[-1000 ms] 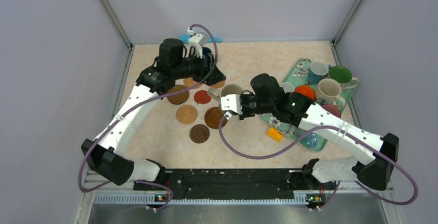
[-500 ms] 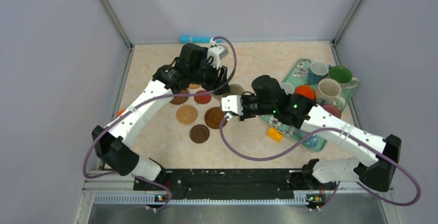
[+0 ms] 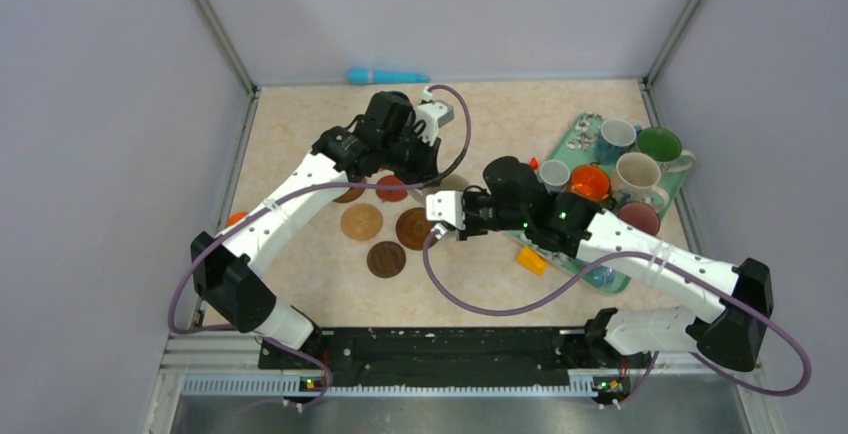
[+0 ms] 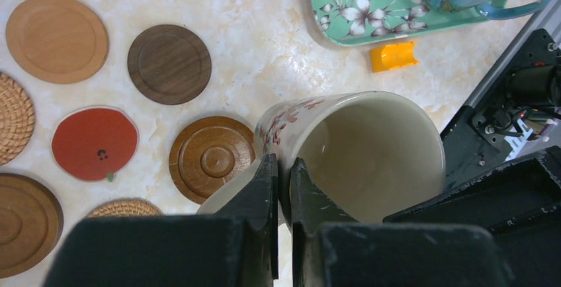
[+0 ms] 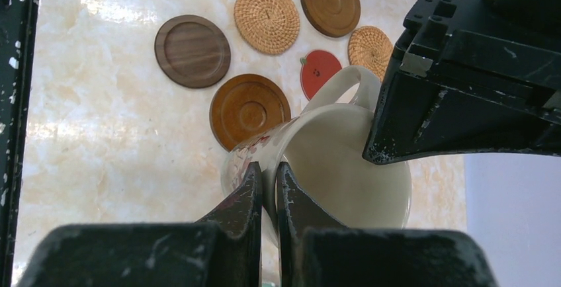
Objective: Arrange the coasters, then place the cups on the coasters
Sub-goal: Place the cup on the coaster.
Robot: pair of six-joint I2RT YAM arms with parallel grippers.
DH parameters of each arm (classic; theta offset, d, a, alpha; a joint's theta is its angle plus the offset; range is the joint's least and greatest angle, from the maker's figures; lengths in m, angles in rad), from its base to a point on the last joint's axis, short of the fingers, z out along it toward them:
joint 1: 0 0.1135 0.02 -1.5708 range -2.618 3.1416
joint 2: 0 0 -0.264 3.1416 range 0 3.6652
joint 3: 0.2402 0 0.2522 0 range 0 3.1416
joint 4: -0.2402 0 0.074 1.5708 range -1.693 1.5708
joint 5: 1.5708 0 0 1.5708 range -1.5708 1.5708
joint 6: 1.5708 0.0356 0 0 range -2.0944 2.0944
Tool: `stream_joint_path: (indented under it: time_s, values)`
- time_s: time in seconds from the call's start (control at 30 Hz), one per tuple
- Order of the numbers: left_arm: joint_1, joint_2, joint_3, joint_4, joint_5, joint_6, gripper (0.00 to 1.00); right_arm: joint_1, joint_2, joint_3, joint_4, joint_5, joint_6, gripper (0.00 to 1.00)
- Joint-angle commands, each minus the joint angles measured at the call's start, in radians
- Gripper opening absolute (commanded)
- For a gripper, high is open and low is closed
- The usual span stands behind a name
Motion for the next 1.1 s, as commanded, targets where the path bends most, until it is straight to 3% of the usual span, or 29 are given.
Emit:
stream_joint_path:
  time_s: [0.0, 0.13, 0.43, 0.57, 0.83, 0.9, 1.07]
  values:
    - [0.003, -0.019, 0.047, -0.018, 0.015, -0.023, 0.00, 0.000, -0.070, -0.052, 0.199, 0.046, 0.022, 0.00]
    - [0.003, -0.022, 0.058, -0.030, -0.028, -0.043, 0.00, 0.000, -0.116, -0.128, 0.255, 0.068, 0.063, 0.01]
    - [0.012, -0.035, 0.103, -0.029, -0.150, -0.075, 0.00, 0.000, -0.192, -0.244, 0.346, 0.089, 0.301, 0.56]
    - [0.055, -0.045, 0.126, -0.046, -0.208, -0.068, 0.00, 0.000, -0.227, -0.260, 0.335, 0.074, 0.424, 0.72]
    - [0.246, -0.068, 0.143, -0.073, -0.288, -0.032, 0.00, -0.001, -0.413, -0.378, 0.463, 0.133, 0.602, 0.87]
    - [0.300, -0.074, 0.134, -0.066, -0.282, -0.031, 0.00, -0.001, -0.449, -0.417, 0.505, 0.137, 0.631, 0.97]
    - [0.413, -0.067, 0.105, -0.046, -0.320, -0.046, 0.00, -0.001, -0.469, -0.444, 0.509, 0.136, 0.650, 0.99]
